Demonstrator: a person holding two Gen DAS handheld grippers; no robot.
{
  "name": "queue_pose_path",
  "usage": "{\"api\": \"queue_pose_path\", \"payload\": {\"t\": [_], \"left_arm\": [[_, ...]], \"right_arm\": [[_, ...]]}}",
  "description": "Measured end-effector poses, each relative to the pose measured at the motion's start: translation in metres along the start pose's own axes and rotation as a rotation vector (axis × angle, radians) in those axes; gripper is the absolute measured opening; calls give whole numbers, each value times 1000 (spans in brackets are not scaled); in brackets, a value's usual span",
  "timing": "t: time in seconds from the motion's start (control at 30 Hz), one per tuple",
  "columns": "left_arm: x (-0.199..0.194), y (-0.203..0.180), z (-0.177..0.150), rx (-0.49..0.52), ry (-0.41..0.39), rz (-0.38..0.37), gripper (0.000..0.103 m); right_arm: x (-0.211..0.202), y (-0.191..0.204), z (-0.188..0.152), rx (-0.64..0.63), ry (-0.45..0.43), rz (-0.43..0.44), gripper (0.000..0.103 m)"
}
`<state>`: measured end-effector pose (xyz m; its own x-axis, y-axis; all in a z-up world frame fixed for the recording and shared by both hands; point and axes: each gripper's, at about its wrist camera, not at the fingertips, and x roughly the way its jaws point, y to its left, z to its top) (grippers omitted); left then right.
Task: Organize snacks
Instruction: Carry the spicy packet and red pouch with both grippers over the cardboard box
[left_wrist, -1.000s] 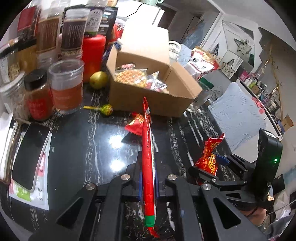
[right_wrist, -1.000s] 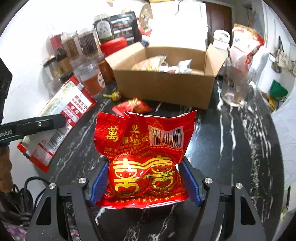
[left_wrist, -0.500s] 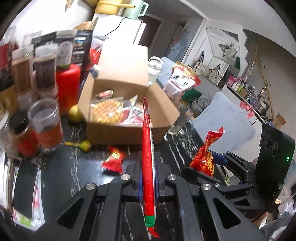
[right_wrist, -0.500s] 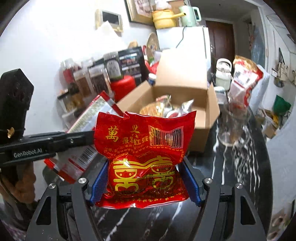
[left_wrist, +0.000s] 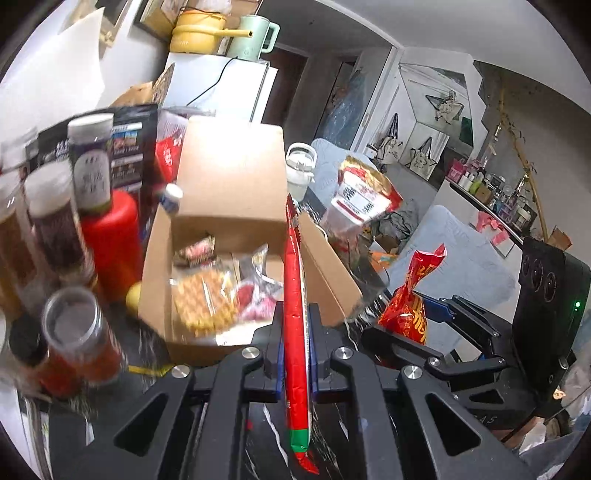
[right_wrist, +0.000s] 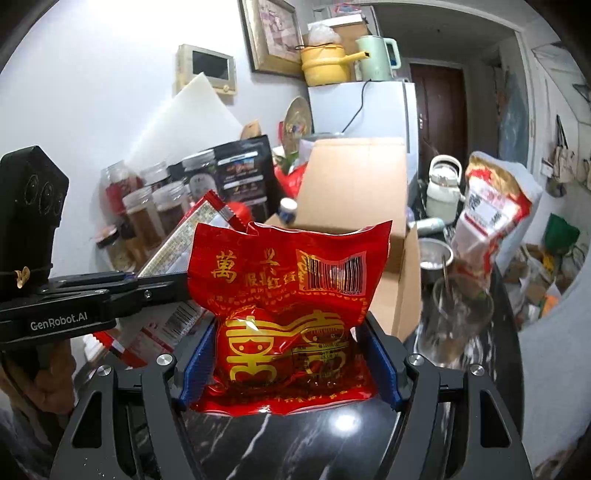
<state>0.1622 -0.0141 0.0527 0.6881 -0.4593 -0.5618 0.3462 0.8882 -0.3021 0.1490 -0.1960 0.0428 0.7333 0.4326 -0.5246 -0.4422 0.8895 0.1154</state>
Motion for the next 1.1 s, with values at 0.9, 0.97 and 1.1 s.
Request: {"api": "queue_pose_path", "payload": {"t": [0.9, 0.97, 1.1], "left_arm": [[109, 61, 43, -13, 18, 135, 10], [119, 67, 41, -4, 39, 162, 10], [136, 79, 38, -4, 91, 170, 10]], "right_arm": [[120, -57, 47, 50, 57, -24, 73], [129, -60, 44, 58, 85, -21, 73], [148, -63, 37, 71, 149, -16, 74]]}}
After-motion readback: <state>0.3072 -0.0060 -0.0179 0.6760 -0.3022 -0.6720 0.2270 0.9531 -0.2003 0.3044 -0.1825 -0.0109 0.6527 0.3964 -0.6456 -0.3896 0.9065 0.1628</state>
